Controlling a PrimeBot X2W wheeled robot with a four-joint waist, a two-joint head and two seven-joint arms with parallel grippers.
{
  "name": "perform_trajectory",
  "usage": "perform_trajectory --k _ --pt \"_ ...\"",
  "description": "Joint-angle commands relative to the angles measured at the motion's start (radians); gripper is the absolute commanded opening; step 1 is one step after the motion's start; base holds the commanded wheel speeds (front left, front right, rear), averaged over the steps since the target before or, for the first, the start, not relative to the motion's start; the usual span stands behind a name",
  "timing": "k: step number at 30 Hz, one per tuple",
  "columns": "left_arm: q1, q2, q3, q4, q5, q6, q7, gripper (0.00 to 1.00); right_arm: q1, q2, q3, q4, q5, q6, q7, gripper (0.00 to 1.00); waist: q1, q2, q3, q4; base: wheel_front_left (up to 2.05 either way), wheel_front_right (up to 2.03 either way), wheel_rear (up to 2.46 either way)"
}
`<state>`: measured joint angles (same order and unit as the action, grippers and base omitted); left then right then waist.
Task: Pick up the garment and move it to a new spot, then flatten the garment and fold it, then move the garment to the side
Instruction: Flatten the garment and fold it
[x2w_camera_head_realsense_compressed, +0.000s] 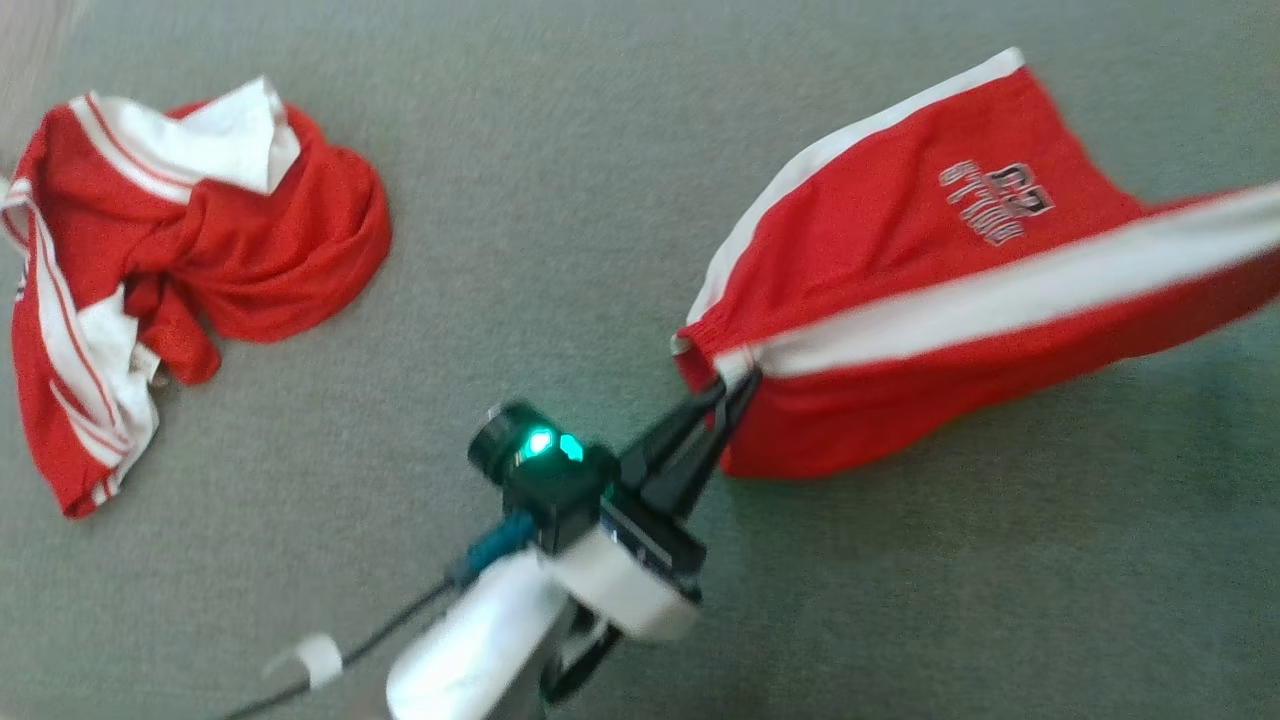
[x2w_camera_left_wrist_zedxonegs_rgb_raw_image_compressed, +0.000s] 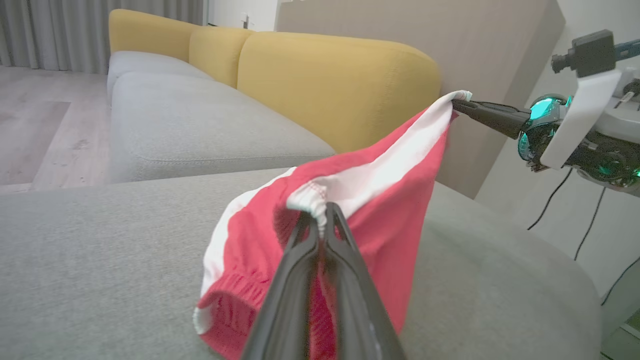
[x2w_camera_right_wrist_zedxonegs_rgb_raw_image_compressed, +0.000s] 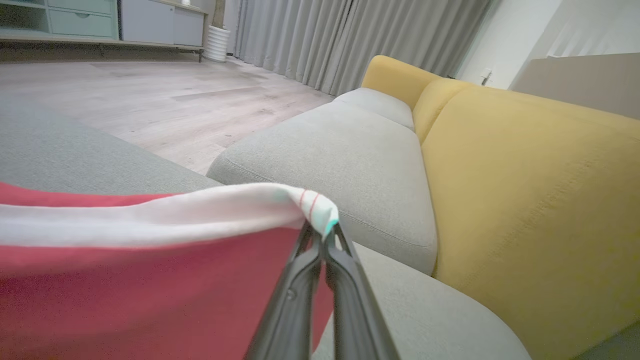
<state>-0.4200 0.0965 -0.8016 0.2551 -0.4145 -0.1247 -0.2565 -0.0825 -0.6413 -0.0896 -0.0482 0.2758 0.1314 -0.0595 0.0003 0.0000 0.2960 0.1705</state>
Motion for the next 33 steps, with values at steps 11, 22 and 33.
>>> perform_trajectory --k 11,22,33 --pt "-0.156 -0.028 0.035 0.083 -0.038 -0.006 -0.004 0.00 -0.358 -0.179 0.302 0.235 0.081 -0.001 0.011 0.00 -0.0003 0.0000 0.118 0.076 0.00 0.00 0.00" --pt "-0.176 -0.043 0.062 0.087 -0.038 0.003 -0.005 0.00 -0.633 -0.216 0.570 0.446 0.161 -0.001 -0.026 0.00 -0.0003 0.0000 0.164 0.120 0.00 0.00 0.00" --pt "-0.155 -0.046 0.086 0.086 -0.056 0.047 -0.005 1.00 -0.706 -0.166 0.693 0.625 0.279 -0.001 -0.124 1.00 -0.0003 0.0000 0.139 0.114 0.00 0.00 0.00"
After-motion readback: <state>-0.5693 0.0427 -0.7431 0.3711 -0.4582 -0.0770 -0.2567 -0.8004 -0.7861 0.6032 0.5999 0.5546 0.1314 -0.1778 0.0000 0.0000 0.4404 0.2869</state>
